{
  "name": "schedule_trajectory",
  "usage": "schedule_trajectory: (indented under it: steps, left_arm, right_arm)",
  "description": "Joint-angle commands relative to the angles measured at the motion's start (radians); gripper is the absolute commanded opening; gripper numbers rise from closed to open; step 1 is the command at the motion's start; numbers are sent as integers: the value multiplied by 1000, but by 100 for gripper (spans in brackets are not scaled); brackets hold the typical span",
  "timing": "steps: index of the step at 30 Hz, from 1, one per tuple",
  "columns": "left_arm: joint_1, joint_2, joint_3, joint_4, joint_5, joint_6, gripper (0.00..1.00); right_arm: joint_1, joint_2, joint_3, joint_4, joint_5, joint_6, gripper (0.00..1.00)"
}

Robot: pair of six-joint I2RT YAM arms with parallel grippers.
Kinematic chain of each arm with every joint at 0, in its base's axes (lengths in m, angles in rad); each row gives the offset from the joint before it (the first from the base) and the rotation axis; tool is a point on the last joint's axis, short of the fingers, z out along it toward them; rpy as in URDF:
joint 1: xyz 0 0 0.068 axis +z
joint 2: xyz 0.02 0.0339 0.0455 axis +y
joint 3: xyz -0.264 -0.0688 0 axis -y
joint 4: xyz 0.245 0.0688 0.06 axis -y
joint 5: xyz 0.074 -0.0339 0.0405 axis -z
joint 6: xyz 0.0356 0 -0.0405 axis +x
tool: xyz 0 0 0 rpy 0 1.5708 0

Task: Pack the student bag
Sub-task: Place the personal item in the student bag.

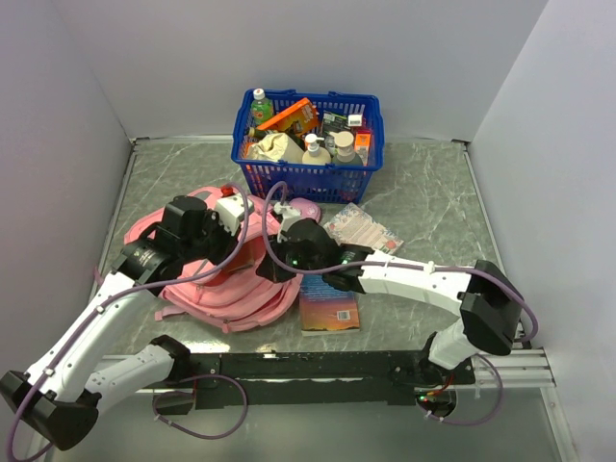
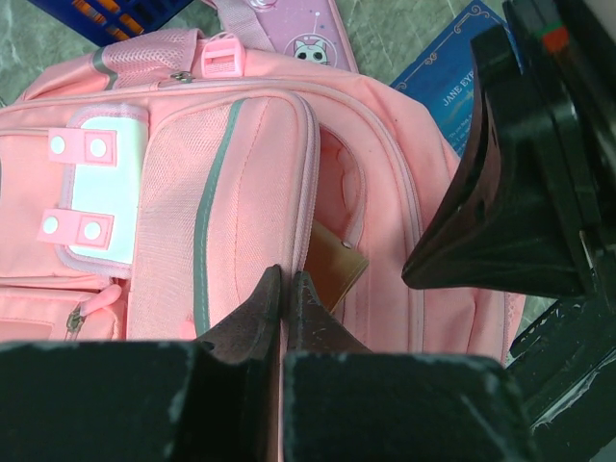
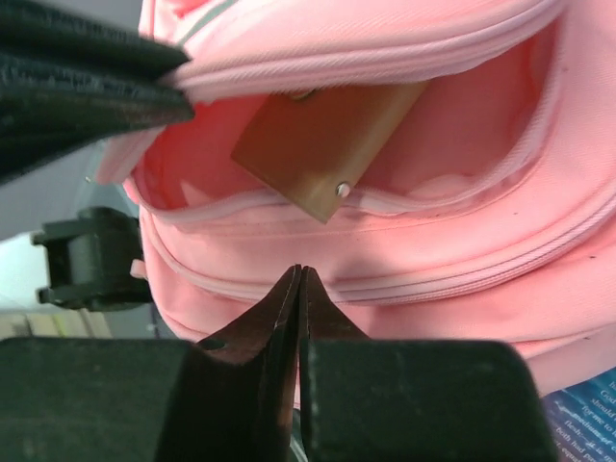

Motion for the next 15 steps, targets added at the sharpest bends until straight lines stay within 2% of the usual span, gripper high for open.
schedule_trajectory:
  steps: [1,8,15]
  left_arm:
    - [-8,-7,54,65,42,-3,1]
    - [-6,-5,50,60,79,-7,1]
    - [-6,16,108,28,145,-21,1]
  right_arm:
    - [11,28,11,39,43,-72,6]
    - [11,116,98,176,40,-86,4]
    - [19,168,72,406,69,-45,2]
